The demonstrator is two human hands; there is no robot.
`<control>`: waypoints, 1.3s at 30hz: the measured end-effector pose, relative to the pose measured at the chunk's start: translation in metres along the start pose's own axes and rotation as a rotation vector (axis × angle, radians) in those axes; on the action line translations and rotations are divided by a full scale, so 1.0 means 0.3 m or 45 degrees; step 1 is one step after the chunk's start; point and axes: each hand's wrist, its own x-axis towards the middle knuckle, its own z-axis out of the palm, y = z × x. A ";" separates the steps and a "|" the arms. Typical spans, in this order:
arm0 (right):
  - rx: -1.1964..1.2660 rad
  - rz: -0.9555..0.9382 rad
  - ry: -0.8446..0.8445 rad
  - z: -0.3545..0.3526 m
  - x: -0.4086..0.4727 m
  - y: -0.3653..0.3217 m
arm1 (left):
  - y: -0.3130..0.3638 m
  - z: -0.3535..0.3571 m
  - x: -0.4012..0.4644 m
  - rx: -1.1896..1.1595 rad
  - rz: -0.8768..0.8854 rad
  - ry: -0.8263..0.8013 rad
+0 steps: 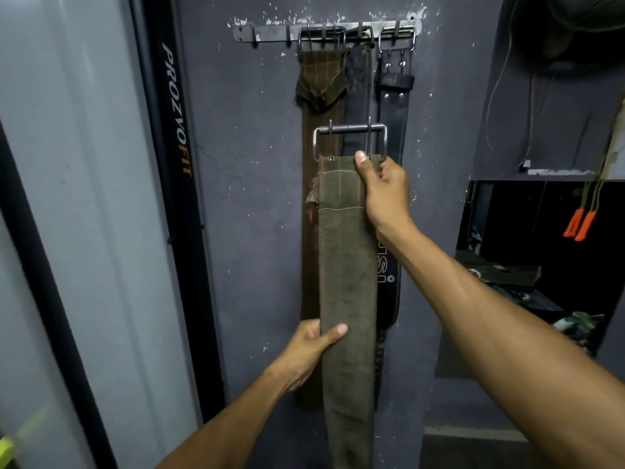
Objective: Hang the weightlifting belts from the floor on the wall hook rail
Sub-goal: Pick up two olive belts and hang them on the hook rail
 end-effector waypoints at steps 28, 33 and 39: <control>0.332 0.299 -0.376 -0.079 -0.294 0.353 | 0.595 0.137 0.250 -0.025 0.493 0.514; 0.246 0.301 -0.345 -0.080 -0.343 0.421 | 0.644 0.154 0.273 -0.010 0.567 0.508; 0.221 0.496 -0.463 -0.135 -0.451 0.578 | 0.723 0.158 0.286 -0.032 0.658 0.484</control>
